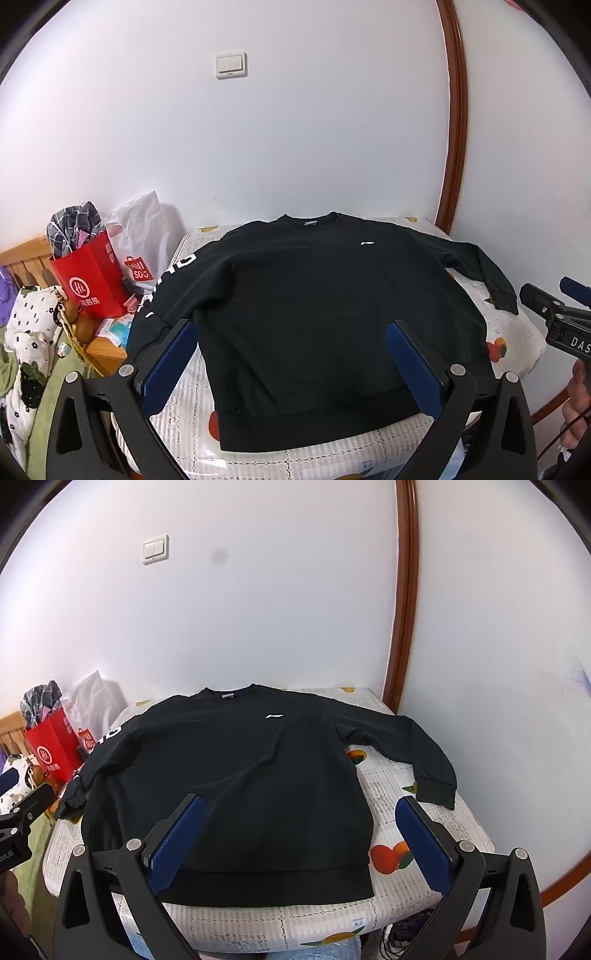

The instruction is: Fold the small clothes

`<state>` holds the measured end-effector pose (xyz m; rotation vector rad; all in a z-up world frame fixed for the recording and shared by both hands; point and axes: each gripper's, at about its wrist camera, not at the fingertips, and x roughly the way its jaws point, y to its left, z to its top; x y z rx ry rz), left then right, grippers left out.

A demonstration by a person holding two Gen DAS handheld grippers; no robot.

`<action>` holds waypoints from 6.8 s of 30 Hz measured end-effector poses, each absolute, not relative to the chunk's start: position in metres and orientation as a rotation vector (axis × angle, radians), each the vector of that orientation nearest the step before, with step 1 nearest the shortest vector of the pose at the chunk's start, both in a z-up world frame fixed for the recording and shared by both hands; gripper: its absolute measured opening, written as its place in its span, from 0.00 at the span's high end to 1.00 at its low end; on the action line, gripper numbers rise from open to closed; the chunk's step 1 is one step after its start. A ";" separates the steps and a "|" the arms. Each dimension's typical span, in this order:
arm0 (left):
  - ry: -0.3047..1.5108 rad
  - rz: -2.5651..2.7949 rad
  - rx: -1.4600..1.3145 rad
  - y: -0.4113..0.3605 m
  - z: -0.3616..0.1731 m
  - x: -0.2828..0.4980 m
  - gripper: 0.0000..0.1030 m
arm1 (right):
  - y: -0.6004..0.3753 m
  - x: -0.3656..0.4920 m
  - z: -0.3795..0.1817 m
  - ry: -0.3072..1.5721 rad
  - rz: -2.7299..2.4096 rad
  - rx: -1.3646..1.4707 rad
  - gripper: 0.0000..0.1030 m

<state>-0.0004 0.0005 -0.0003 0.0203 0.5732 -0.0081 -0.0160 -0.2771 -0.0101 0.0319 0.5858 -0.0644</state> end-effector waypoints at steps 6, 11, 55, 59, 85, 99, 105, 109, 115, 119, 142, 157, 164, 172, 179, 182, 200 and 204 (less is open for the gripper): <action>0.567 -0.003 0.029 -0.001 -0.002 0.002 0.00 | -0.278 -0.016 -0.008 0.580 -0.058 0.043 0.01; 0.571 -0.003 0.021 -0.001 0.001 0.003 0.00 | -0.280 -0.016 -0.003 0.584 -0.063 0.040 0.01; 0.570 0.005 0.013 0.006 -0.002 -0.001 0.00 | -0.267 -0.026 -0.012 0.573 -0.053 0.062 0.01; 0.566 0.008 0.007 0.008 0.001 -0.004 0.00 | -0.265 -0.026 -0.012 0.571 -0.050 0.060 0.01; 0.572 0.020 0.009 0.013 -0.002 0.000 0.00 | -0.261 -0.021 -0.013 0.570 -0.027 0.065 0.01; 0.695 0.045 0.003 0.046 -0.042 0.063 0.00 | -0.249 0.027 -0.034 0.622 -0.021 0.046 0.01; 0.798 0.085 -0.049 0.091 -0.085 0.092 0.01 | -0.246 0.064 -0.065 0.672 -0.020 0.046 0.01; 0.834 0.138 -0.054 0.127 -0.111 0.101 0.02 | -0.239 0.088 -0.086 0.716 -0.002 0.037 0.02; 0.888 0.204 -0.037 0.174 -0.145 0.113 0.03 | -0.227 0.113 -0.114 0.765 0.028 0.013 0.02; 0.913 0.221 -0.015 0.187 -0.162 0.124 0.06 | -0.220 0.123 -0.125 0.787 0.058 0.001 0.02; 0.865 0.287 -0.076 0.200 -0.105 0.165 0.86 | -0.269 0.136 -0.116 0.819 0.027 0.053 0.02; 0.717 -0.018 -0.008 0.014 -0.015 0.271 0.86 | -0.379 0.122 -0.108 0.726 -0.049 0.187 0.02; 0.681 -0.124 0.120 -0.096 -0.017 0.308 0.86 | -0.428 0.114 -0.119 0.738 -0.109 0.216 0.02; 0.747 -0.265 0.145 -0.191 -0.054 0.343 0.86 | -0.461 0.110 -0.147 0.797 -0.161 0.209 0.02; 0.817 -0.296 0.178 -0.212 -0.089 0.345 0.82 | -0.457 0.122 -0.161 0.839 -0.146 0.205 0.02; 0.818 -0.317 0.171 -0.204 -0.092 0.334 0.60 | -0.445 0.127 -0.155 0.828 -0.122 0.188 0.02; 0.877 0.074 0.078 0.064 -0.105 0.281 0.43 | -0.302 0.241 -0.119 0.801 0.115 -0.046 0.12; 0.925 0.181 0.038 0.126 -0.130 0.273 0.43 | -0.293 0.284 -0.132 0.840 0.110 -0.071 0.14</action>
